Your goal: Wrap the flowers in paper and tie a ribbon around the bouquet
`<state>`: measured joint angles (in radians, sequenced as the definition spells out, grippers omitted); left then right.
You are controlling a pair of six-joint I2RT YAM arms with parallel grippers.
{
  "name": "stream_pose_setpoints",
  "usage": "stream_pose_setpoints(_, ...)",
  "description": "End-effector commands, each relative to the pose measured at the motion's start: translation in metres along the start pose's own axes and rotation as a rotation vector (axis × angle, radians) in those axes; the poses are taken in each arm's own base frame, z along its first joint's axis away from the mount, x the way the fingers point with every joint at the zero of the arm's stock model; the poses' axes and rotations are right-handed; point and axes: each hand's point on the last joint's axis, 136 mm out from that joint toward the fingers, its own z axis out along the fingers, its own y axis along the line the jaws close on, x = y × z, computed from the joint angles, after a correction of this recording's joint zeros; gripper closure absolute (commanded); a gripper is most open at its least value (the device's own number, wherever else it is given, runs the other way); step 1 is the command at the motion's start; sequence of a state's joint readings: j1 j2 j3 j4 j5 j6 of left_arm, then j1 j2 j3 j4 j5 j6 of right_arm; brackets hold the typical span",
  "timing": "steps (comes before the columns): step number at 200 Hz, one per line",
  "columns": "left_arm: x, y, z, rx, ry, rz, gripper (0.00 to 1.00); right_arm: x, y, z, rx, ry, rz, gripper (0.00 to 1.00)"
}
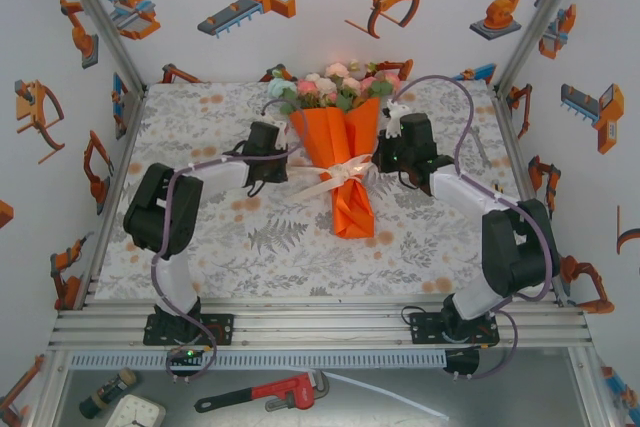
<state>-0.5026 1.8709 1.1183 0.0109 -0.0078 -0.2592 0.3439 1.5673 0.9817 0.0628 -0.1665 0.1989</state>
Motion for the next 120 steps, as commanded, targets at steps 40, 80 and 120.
stream_pose_setpoints(40, 0.009, 0.04, -0.034, -0.123, 0.011, -0.126, 1.0, 0.003, -0.04, -0.007, 0.194, -0.001, 0.02, 1.0)
stream_pose_setpoints(80, 0.008, 0.052, -0.037, -0.13, 0.005, -0.157, 1.0, 0.018, -0.058, -0.009, 0.236, 0.027, 0.045, 1.0)
stream_pose_setpoints(120, 0.017, 0.071, -0.038, -0.166, 0.024, -0.217, 1.0, 0.031, -0.076, -0.01, 0.29, 0.046, 0.065, 1.0)
